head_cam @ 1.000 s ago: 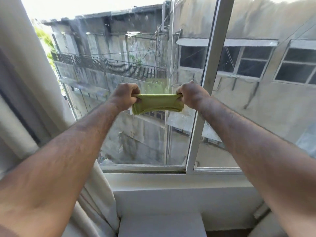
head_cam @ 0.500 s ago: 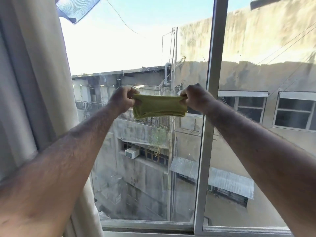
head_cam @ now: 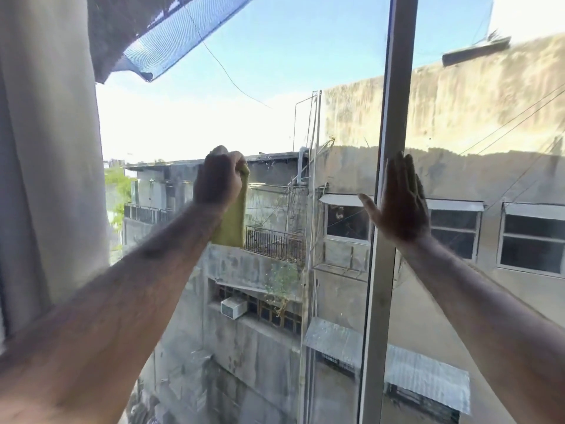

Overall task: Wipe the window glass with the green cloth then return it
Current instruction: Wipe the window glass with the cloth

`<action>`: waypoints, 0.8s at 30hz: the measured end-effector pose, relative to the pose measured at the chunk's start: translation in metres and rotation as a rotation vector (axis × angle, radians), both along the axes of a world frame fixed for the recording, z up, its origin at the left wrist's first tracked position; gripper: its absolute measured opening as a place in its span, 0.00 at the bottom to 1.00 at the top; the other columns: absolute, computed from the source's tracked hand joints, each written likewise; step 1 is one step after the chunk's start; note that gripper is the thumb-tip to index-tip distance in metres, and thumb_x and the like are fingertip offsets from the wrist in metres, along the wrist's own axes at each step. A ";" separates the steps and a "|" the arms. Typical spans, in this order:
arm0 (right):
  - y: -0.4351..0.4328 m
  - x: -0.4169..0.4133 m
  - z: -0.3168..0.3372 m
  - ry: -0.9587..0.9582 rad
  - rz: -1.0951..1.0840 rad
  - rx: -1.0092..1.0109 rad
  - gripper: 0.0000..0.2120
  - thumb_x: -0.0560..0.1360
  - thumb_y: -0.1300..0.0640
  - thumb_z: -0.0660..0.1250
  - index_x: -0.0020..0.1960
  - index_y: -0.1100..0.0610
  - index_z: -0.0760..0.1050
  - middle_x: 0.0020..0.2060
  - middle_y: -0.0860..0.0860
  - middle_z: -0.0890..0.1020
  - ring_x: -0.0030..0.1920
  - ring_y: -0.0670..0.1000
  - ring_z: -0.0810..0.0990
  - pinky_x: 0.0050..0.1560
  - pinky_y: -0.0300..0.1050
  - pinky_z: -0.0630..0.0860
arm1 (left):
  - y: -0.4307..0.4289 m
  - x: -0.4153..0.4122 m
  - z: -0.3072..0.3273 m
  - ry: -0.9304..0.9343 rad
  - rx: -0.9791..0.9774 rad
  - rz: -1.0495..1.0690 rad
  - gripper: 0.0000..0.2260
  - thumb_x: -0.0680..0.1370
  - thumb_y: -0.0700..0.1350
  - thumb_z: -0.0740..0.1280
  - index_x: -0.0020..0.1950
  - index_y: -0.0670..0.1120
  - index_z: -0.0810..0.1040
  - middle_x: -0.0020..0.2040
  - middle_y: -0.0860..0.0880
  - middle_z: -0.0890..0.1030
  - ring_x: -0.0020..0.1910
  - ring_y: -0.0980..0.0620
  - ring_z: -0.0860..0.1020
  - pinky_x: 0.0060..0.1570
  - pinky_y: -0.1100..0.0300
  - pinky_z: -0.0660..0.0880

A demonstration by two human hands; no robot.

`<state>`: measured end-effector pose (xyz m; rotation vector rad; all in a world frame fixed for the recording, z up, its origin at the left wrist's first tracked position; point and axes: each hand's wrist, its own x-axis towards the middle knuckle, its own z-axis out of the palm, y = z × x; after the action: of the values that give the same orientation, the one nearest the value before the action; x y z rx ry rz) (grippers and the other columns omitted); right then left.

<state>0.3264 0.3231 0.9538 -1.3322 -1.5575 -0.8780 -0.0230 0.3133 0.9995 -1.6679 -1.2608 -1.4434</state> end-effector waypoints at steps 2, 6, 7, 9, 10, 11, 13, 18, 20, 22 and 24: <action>0.016 0.006 -0.010 -0.016 -0.015 0.004 0.49 0.81 0.35 0.61 0.84 0.66 0.44 0.85 0.64 0.48 0.86 0.61 0.50 0.85 0.58 0.57 | 0.014 0.003 -0.004 0.004 0.043 -0.001 0.07 0.79 0.35 0.71 0.57 0.39 0.84 0.51 0.38 0.84 0.46 0.44 0.83 0.51 0.54 0.84; 0.039 0.001 -0.019 0.030 -0.004 0.073 0.47 0.83 0.32 0.52 0.84 0.65 0.41 0.85 0.63 0.45 0.86 0.60 0.46 0.86 0.59 0.52 | 0.048 0.001 -0.040 -0.013 0.054 -0.060 0.16 0.82 0.36 0.68 0.70 0.37 0.75 0.62 0.36 0.82 0.60 0.40 0.83 0.62 0.47 0.83; 0.044 0.000 -0.020 0.042 -0.015 0.093 0.46 0.83 0.31 0.49 0.84 0.65 0.41 0.85 0.63 0.45 0.86 0.60 0.45 0.86 0.59 0.52 | 0.055 0.000 -0.054 0.017 0.069 -0.058 0.18 0.83 0.36 0.67 0.72 0.37 0.72 0.66 0.36 0.80 0.65 0.39 0.81 0.66 0.46 0.80; 0.052 -0.001 -0.022 0.047 -0.030 0.135 0.44 0.84 0.32 0.47 0.84 0.65 0.43 0.85 0.62 0.46 0.86 0.60 0.46 0.86 0.60 0.52 | 0.068 -0.008 -0.080 0.133 0.101 -0.028 0.21 0.85 0.40 0.64 0.78 0.37 0.68 0.76 0.36 0.73 0.77 0.39 0.71 0.76 0.42 0.71; 0.056 -0.001 -0.023 0.049 -0.028 0.154 0.43 0.84 0.33 0.47 0.84 0.65 0.44 0.85 0.62 0.47 0.86 0.60 0.47 0.86 0.61 0.52 | 0.075 -0.012 -0.087 0.190 0.108 -0.009 0.23 0.86 0.43 0.62 0.80 0.38 0.64 0.81 0.38 0.67 0.82 0.40 0.64 0.80 0.41 0.65; 0.060 0.000 -0.023 0.053 -0.023 0.172 0.42 0.85 0.34 0.47 0.84 0.65 0.45 0.85 0.62 0.48 0.86 0.60 0.47 0.85 0.61 0.53 | 0.082 -0.015 -0.088 0.214 0.113 0.017 0.25 0.87 0.46 0.59 0.82 0.38 0.60 0.83 0.39 0.63 0.84 0.41 0.59 0.82 0.40 0.61; 0.064 0.000 -0.024 0.061 -0.020 0.205 0.42 0.85 0.35 0.46 0.84 0.66 0.46 0.85 0.62 0.49 0.86 0.60 0.48 0.85 0.61 0.53 | 0.094 -0.011 -0.069 0.125 0.133 0.073 0.27 0.88 0.52 0.53 0.83 0.39 0.56 0.84 0.39 0.59 0.85 0.42 0.57 0.82 0.40 0.59; 0.072 0.002 -0.027 0.036 -0.019 0.276 0.40 0.86 0.36 0.47 0.84 0.67 0.48 0.85 0.62 0.51 0.86 0.60 0.50 0.85 0.61 0.54 | 0.099 0.059 0.009 -0.026 0.187 0.111 0.33 0.87 0.60 0.46 0.83 0.38 0.56 0.84 0.39 0.60 0.84 0.41 0.57 0.82 0.41 0.58; 0.074 0.003 -0.028 0.034 -0.015 0.293 0.40 0.86 0.36 0.46 0.84 0.67 0.49 0.85 0.63 0.52 0.86 0.60 0.50 0.85 0.62 0.55 | 0.101 0.093 0.002 0.239 0.224 0.104 0.34 0.87 0.61 0.46 0.83 0.38 0.56 0.84 0.38 0.59 0.85 0.40 0.56 0.83 0.40 0.57; 0.076 0.004 -0.027 0.029 -0.009 0.302 0.41 0.85 0.35 0.45 0.84 0.67 0.50 0.85 0.63 0.53 0.86 0.61 0.51 0.84 0.62 0.55 | 0.104 0.118 -0.035 0.622 0.255 0.085 0.34 0.87 0.61 0.50 0.83 0.38 0.56 0.84 0.37 0.59 0.85 0.40 0.56 0.83 0.40 0.58; 0.075 0.004 -0.028 0.024 -0.006 0.306 0.42 0.85 0.34 0.45 0.84 0.67 0.50 0.84 0.64 0.53 0.86 0.61 0.52 0.84 0.62 0.56 | 0.103 0.116 -0.082 1.002 0.272 0.068 0.33 0.86 0.61 0.54 0.83 0.39 0.59 0.83 0.37 0.61 0.84 0.40 0.58 0.81 0.41 0.62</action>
<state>0.3303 0.3980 0.9257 -1.1225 -1.3385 -1.0531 0.0933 0.4167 0.9175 -1.7515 -0.5122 -0.5200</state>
